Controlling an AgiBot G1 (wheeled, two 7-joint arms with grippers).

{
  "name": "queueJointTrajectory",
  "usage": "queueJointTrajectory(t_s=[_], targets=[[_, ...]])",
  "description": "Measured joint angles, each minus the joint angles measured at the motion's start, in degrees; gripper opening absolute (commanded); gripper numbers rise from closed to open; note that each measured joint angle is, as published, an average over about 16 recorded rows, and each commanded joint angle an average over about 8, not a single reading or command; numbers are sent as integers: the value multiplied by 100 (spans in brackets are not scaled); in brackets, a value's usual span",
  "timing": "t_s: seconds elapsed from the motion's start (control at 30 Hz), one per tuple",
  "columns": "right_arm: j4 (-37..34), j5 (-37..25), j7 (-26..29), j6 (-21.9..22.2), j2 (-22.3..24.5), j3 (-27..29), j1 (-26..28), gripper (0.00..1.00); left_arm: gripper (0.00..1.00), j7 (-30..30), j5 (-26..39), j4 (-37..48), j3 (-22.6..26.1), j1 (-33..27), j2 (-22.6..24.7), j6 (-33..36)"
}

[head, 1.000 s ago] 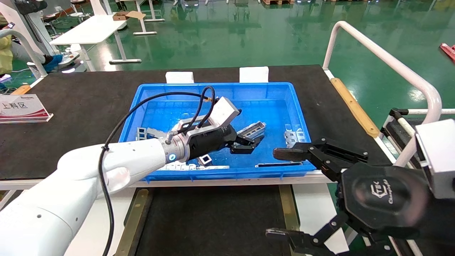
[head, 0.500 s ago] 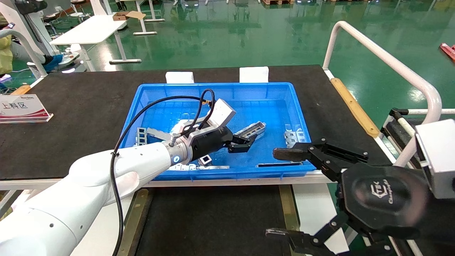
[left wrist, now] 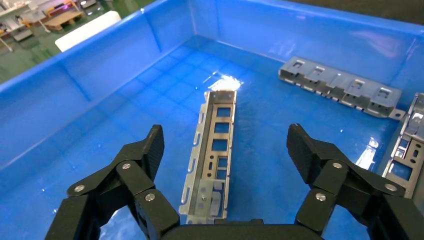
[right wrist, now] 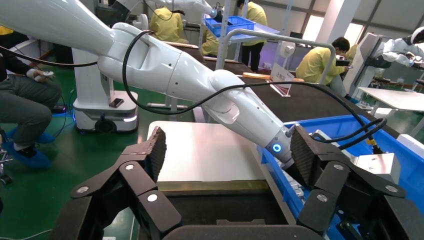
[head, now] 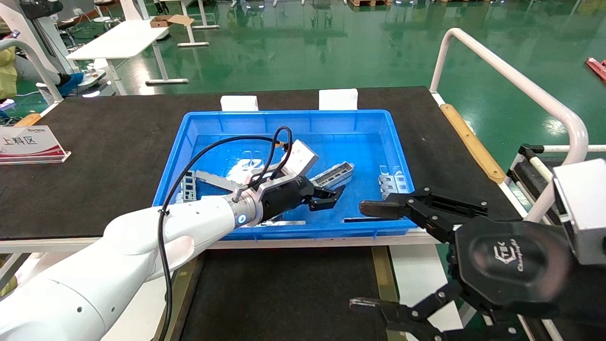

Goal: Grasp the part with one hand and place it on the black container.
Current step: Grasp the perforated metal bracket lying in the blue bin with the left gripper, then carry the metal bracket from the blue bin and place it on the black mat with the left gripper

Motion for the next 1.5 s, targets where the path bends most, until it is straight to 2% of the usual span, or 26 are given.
queueJointTrajectory(t_s=[0.4,0.9,1.27,1.5], targets=[[0,1,-1,0,0,-1,0,0,0,52,-542,70,490,62,-9,-232],[0,2,-1,1,1,-3,1,0,0,311,-1160,130,821,71,-13,-333],[0,3,-2,2,2,-4,1,0,0,623,-1716,120,791,-99,-31,-161],[0,3,-2,2,2,-5,1,0,0,995,-2112,189,605,-311,-95,428]])
